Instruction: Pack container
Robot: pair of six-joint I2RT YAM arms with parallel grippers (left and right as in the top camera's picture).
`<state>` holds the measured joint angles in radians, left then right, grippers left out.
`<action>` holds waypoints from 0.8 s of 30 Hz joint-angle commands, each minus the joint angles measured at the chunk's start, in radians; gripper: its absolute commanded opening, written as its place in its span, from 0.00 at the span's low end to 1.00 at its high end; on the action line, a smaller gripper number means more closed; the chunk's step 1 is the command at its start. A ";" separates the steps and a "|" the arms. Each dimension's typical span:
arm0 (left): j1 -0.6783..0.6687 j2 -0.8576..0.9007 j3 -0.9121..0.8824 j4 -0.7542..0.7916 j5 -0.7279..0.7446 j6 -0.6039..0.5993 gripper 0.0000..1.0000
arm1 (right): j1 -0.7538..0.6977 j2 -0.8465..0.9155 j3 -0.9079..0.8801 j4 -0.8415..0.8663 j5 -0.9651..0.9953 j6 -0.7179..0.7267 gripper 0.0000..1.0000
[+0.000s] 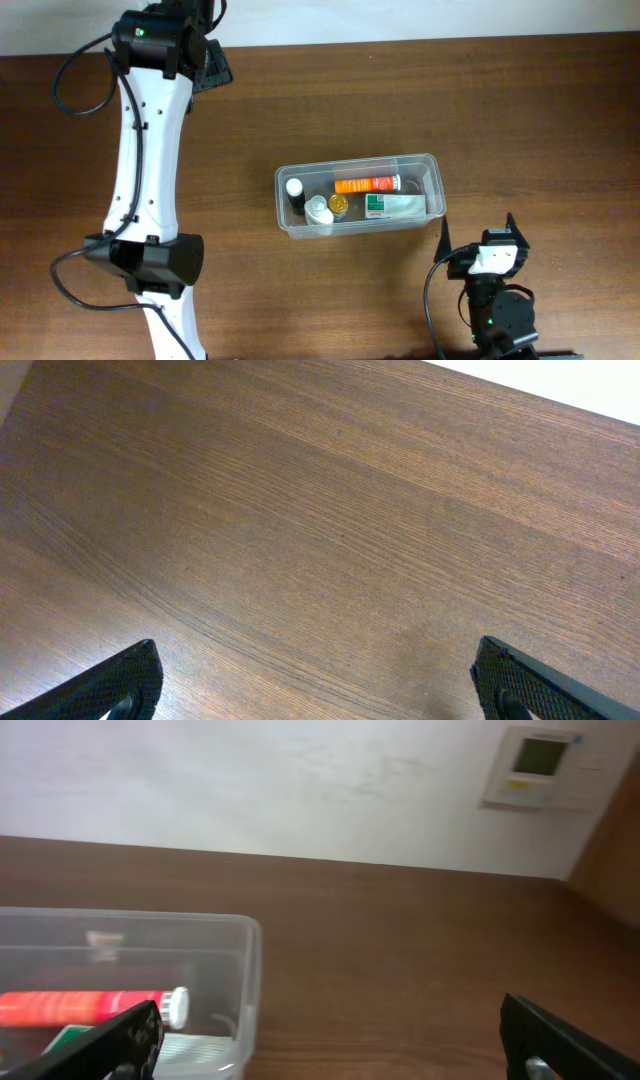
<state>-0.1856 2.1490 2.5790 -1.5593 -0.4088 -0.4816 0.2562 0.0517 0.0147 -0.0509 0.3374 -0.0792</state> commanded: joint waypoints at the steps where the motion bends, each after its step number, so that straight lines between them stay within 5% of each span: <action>1: 0.005 -0.008 0.006 0.002 -0.014 0.013 1.00 | 0.005 0.001 -0.007 -0.001 0.063 -0.003 0.98; 24: 0.001 -0.035 0.006 0.002 -0.006 0.013 0.99 | 0.005 0.001 -0.007 -0.001 0.063 -0.003 0.98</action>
<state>-0.1825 2.1487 2.5790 -1.5593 -0.4088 -0.4816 0.2562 0.0517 0.0147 -0.0505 0.3771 -0.0795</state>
